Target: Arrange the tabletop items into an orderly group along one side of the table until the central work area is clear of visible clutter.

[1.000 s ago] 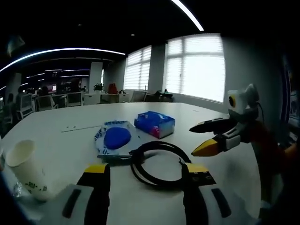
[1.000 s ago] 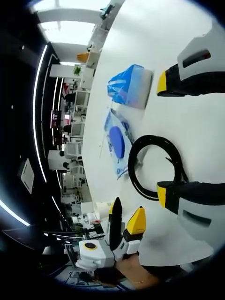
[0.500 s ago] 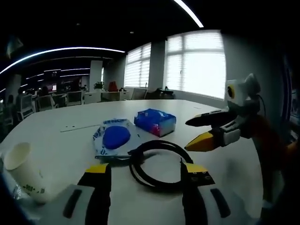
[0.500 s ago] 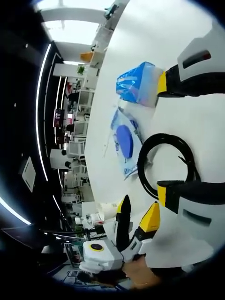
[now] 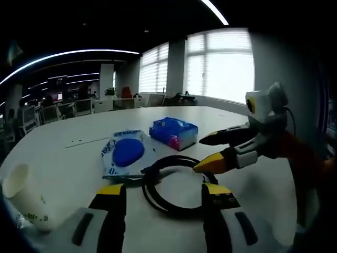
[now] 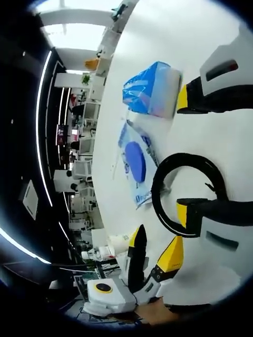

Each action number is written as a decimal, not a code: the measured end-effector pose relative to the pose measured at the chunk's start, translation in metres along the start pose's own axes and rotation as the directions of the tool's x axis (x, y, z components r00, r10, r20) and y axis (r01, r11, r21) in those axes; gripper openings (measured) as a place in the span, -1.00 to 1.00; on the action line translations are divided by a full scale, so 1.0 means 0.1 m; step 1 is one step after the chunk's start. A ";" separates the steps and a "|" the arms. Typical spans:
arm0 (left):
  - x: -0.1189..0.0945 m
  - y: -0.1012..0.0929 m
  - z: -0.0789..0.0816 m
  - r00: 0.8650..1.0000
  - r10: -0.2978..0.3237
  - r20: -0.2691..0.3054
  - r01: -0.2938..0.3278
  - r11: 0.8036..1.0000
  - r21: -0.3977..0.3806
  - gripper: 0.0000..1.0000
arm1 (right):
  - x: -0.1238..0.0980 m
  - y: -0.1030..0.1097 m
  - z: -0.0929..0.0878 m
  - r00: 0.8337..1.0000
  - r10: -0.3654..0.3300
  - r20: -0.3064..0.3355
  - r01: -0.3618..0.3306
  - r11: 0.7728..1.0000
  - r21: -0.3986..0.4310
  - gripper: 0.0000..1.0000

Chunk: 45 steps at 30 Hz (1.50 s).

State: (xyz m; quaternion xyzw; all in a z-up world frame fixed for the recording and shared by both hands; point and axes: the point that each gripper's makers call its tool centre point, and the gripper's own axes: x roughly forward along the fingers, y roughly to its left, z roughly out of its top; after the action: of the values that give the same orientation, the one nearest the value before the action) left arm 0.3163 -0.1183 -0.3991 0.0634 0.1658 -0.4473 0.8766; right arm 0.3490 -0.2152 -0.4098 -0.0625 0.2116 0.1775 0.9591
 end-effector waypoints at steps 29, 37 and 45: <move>0.17 0.07 -0.02 0.998 0.011 -0.066 -0.010 1.000 0.014 0.06 | 0.24 -0.09 -0.01 1.000 -0.002 -0.025 0.002 1.000 0.016 0.21; 0.22 0.06 -0.06 0.996 0.013 -0.088 -0.011 1.000 0.027 0.04 | 0.29 -0.05 -0.09 0.999 0.006 -0.054 -0.006 1.000 0.003 0.18; 0.26 0.05 -0.09 0.994 0.004 -0.110 0.001 0.999 0.039 -0.12 | 0.29 -0.02 -0.15 0.997 0.015 -0.072 -0.014 1.000 0.016 -0.03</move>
State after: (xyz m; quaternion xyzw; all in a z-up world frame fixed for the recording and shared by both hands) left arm 0.3324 -0.1328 -0.4167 0.1053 0.2052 -0.4456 0.8650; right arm 0.3685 -0.2110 -0.4355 -0.0602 0.2480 0.1804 0.9499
